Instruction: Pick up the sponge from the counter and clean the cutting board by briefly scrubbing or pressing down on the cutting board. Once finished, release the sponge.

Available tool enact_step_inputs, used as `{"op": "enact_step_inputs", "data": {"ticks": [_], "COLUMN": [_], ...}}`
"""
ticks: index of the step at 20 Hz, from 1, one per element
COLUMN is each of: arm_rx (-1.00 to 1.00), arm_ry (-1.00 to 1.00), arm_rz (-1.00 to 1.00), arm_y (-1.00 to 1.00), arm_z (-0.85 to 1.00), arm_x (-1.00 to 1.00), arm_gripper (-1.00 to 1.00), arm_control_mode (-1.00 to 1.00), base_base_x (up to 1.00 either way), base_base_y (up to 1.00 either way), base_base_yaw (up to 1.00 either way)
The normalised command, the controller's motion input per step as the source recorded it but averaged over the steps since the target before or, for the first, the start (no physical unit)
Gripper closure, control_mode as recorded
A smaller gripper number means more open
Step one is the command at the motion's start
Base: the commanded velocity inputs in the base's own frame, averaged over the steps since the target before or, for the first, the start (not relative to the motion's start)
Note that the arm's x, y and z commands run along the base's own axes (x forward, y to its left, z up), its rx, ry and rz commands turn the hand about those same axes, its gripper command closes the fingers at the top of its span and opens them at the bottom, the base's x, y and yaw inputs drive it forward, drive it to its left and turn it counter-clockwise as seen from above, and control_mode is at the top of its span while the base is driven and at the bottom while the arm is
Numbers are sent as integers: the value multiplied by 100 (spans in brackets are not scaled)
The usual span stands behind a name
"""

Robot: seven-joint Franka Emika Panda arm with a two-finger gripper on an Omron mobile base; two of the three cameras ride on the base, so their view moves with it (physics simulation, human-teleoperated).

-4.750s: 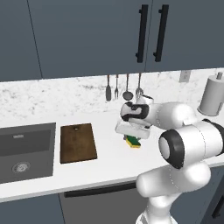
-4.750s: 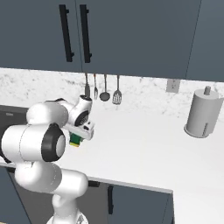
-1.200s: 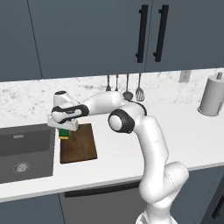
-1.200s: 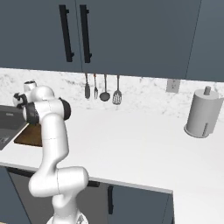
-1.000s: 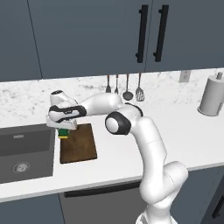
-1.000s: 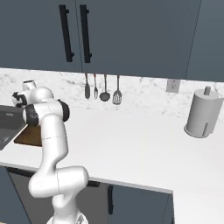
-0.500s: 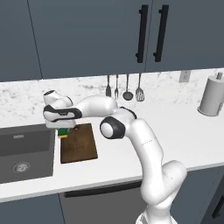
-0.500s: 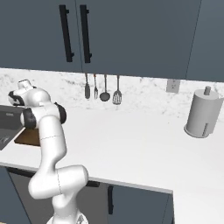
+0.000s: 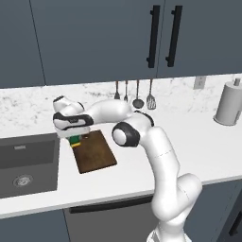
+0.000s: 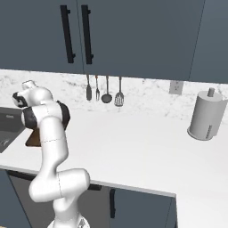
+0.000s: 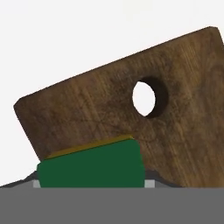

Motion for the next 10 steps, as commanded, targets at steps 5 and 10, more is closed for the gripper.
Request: {"op": "enact_step_inputs", "data": {"ticks": [5, 10], "arm_rx": [16, 20], "arm_ry": [-11, -9], "arm_rz": [14, 13], "arm_y": [-89, -87], "arm_z": [-16, -19], "arm_x": [-36, -28], "arm_gripper": [100, 100], "arm_control_mode": [-100, -100], "base_base_x": [0, 0], "base_base_y": [0, 0], "base_base_yaw": [0, 0]}}
